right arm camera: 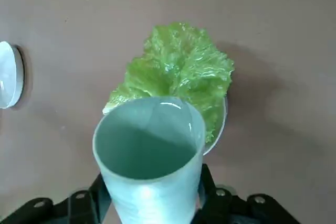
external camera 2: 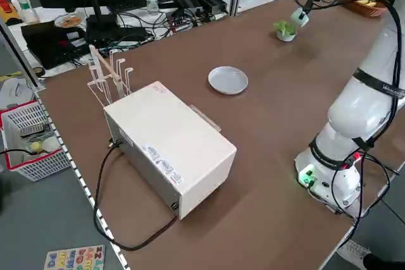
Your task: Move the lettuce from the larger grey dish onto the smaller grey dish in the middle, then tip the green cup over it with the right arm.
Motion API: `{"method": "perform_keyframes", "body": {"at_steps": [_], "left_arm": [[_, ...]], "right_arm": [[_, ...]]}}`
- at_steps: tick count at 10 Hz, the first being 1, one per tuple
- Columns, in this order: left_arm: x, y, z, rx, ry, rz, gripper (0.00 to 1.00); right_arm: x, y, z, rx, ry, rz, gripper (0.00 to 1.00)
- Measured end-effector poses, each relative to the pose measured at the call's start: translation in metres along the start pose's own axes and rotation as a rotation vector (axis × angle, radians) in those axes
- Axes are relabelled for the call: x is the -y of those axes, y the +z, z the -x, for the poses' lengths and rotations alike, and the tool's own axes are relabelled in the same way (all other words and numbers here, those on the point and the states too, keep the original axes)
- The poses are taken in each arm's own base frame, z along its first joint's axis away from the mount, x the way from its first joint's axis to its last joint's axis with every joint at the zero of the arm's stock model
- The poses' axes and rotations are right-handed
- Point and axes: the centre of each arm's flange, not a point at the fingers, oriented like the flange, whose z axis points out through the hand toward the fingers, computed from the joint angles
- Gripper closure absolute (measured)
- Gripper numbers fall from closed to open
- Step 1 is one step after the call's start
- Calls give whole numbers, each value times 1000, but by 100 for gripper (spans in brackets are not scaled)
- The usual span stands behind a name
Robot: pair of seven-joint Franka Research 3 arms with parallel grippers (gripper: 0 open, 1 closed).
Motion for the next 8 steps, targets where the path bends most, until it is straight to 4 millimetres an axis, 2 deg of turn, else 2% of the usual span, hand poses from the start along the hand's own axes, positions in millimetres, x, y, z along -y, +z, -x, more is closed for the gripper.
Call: {"method": "perform_keyframes", "body": {"at_steps": [2,5,8], "left_arm": [[-15,-13,4,-36,18,-23,0],[-2,-16,2,-42,-6,-29,0],[-6,-16,3,-43,2,-28,0]], "right_arm": [[1,-2,-1,4,16,-5,32],[1,-3,-3,6,27,-7,32],[0,-1,-2,18,20,5,32]]}}
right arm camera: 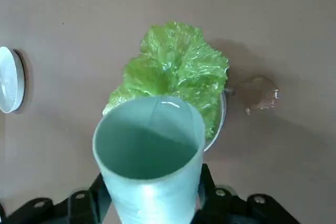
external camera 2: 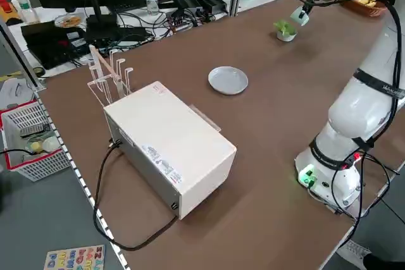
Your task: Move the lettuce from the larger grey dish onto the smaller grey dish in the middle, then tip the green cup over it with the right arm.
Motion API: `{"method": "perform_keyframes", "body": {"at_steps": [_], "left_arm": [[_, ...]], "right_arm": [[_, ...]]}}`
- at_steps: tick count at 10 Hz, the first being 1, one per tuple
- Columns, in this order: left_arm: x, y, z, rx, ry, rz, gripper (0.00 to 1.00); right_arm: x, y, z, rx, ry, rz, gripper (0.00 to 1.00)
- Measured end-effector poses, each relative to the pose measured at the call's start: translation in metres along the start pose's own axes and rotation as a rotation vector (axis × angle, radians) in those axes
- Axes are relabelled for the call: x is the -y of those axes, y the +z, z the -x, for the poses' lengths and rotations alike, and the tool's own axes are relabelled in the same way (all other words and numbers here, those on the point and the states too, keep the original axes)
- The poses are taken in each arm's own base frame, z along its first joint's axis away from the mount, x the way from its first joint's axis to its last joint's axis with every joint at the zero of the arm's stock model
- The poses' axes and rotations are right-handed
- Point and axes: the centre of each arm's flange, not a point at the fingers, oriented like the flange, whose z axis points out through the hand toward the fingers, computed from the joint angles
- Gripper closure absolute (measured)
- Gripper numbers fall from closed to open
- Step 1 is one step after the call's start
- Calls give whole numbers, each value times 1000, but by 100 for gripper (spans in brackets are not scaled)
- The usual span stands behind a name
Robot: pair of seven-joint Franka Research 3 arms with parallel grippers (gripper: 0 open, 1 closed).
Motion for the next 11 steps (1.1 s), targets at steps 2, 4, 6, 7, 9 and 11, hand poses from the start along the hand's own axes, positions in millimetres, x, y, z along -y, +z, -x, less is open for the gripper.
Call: {"method": "perform_keyframes", "body": {"at_steps": [2,4,6,7,9,11], "left_arm": [[-4,0,1,-1,7,1,0],[-4,-1,1,-3,7,1,0],[-3,-1,0,-4,7,1,0],[-3,-1,0,-4,6,1,0],[-4,-1,0,-4,8,1,0],[-6,-1,1,-4,11,1,0]], "right_arm": [[0,6,2,17,-15,11,32],[3,11,4,25,-25,12,32],[7,14,5,30,-31,12,32],[8,15,5,31,-32,12,32],[8,16,6,43,-17,7,32],[10,16,7,56,17,0,32]]}}
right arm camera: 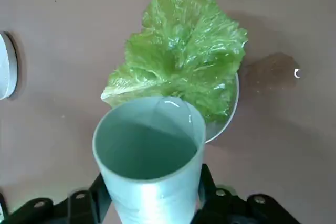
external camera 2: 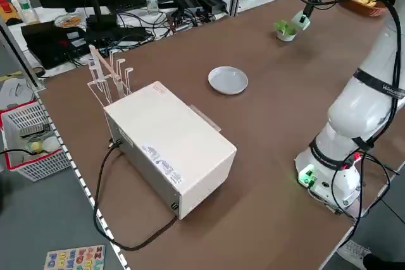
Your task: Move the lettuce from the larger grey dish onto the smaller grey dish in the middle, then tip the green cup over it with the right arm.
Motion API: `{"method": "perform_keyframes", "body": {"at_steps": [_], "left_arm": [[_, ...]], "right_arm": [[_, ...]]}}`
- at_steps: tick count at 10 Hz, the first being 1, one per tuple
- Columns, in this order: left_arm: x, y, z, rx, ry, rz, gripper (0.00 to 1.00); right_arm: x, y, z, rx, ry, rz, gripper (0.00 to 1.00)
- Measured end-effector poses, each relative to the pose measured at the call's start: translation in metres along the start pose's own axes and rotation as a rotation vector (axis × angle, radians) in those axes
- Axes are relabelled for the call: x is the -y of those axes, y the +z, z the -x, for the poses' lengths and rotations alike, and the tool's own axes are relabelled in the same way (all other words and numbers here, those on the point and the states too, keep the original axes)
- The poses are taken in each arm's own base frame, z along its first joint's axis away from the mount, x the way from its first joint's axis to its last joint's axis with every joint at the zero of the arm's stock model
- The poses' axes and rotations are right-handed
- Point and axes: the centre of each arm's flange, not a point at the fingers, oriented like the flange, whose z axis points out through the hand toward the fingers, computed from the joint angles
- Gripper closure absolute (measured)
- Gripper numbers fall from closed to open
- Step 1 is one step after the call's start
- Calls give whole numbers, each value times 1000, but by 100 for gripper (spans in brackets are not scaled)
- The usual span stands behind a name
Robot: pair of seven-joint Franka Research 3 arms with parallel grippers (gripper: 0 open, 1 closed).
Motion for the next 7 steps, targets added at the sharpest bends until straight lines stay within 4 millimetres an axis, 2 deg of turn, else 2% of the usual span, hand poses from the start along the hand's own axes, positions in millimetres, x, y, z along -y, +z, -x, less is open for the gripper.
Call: {"method": "perform_keyframes", "body": {"at_steps": [7], "left_arm": [[1,-1,0,-2,3,1,0]], "right_arm": [[9,-7,-3,40,133,-27,32]]}}
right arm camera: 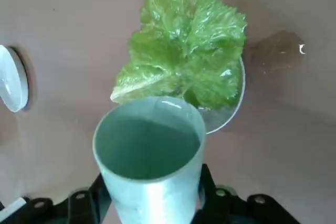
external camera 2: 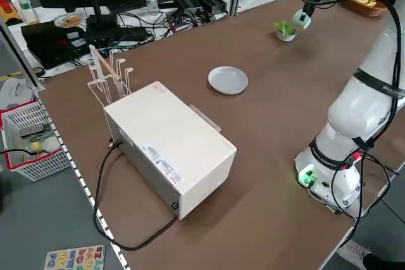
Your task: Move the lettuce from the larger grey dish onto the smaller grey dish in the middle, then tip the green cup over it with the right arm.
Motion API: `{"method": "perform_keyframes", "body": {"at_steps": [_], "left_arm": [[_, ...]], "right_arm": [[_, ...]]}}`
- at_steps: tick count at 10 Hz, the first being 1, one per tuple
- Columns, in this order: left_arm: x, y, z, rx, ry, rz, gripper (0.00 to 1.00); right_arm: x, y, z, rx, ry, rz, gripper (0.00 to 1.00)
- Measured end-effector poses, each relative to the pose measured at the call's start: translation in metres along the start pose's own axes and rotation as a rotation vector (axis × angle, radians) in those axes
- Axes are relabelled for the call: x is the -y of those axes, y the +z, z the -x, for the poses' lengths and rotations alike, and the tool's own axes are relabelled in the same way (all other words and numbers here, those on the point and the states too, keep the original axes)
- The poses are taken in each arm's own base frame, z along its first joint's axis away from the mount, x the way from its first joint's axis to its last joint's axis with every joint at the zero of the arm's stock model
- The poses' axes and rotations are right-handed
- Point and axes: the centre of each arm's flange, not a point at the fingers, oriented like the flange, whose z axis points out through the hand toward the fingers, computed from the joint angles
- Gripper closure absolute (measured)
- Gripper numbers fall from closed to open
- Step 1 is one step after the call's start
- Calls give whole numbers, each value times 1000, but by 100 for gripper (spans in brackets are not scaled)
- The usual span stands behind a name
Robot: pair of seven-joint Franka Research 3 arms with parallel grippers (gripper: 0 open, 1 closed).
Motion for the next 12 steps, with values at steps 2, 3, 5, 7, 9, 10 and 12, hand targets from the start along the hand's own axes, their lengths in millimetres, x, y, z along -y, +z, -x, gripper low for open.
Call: {"method": "perform_keyframes", "body": {"at_steps": [2,3,5,7,9,10,12], "left_arm": [[-4,-1,1,-2,10,1,0],[-7,-1,2,-3,16,1,0],[-10,-3,3,-6,21,2,0],[-7,-4,2,-6,16,8,0],[-3,-3,2,-4,9,16,0],[-3,-3,2,-4,7,16,0],[-2,-3,1,-3,5,16,0]], "right_arm": [[0,0,0,10,28,-3,32],[0,0,0,12,48,-3,32],[-1,0,0,16,101,-5,32],[0,0,0,30,178,-9,32],[4,-2,-2,47,234,-16,32],[7,-4,-3,51,251,-19,32],[10,-9,-6,62,285,-27,32]]}}
